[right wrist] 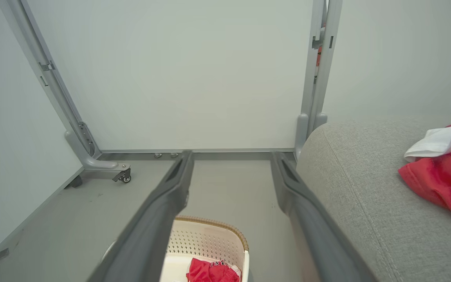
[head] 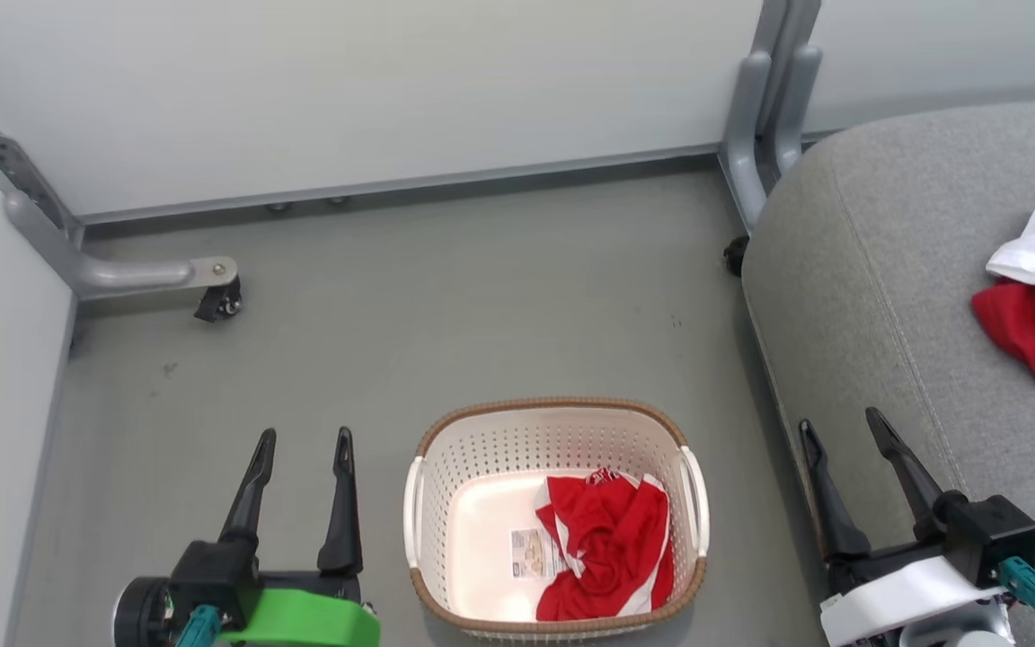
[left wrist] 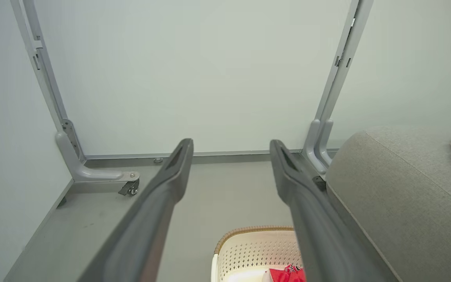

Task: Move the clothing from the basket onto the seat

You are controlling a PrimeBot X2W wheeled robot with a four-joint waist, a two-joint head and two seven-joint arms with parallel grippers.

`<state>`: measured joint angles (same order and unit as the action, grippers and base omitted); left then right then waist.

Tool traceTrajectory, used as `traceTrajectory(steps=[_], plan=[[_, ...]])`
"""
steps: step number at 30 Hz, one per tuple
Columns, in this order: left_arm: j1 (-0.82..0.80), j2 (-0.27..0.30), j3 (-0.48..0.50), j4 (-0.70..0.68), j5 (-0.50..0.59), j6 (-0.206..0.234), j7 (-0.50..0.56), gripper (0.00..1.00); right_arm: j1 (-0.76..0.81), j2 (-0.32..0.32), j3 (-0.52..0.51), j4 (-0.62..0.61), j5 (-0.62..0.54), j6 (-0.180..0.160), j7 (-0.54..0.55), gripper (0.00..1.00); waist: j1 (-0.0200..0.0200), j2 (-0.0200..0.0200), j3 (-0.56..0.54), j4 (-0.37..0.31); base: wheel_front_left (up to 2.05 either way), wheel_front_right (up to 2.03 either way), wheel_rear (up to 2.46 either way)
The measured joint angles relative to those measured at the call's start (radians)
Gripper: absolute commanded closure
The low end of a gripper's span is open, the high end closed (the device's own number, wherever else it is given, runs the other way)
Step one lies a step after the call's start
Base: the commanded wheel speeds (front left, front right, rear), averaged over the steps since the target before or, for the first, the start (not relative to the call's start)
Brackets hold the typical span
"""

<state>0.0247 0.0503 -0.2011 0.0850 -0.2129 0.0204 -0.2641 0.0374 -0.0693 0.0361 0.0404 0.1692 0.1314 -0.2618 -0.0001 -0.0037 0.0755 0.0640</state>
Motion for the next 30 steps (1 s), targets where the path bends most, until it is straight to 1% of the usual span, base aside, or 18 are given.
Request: traceTrajectory(steps=[6,11,16,30], plan=[[0.083,0.000,0.014,-0.028,0.011,0.007,0.000,0.00,0.062,0.012,-0.045,-0.019,-0.012,0.000,0.000,0.00,0.0000,0.0000,-0.076,0.024,0.00,0.00,0.00],[0.116,0.000,0.007,-0.034,-0.006,-0.018,0.000,0.00,0.091,0.017,-0.039,-0.016,-0.011,0.000,0.000,0.00,0.0000,0.0000,-0.116,0.029,0.00,0.00,0.00],[0.119,0.000,0.004,-0.026,-0.005,-0.030,0.000,0.00,0.095,0.019,-0.023,-0.012,-0.011,0.000,0.000,0.00,0.0000,0.0000,-0.131,0.025,0.00,0.00,0.00],[0.119,0.000,0.009,-0.019,-0.003,-0.024,0.000,0.00,0.095,0.020,-0.017,-0.006,-0.001,0.000,0.000,0.00,0.0000,0.0000,-0.143,0.028,0.00,0.00,0.00]])
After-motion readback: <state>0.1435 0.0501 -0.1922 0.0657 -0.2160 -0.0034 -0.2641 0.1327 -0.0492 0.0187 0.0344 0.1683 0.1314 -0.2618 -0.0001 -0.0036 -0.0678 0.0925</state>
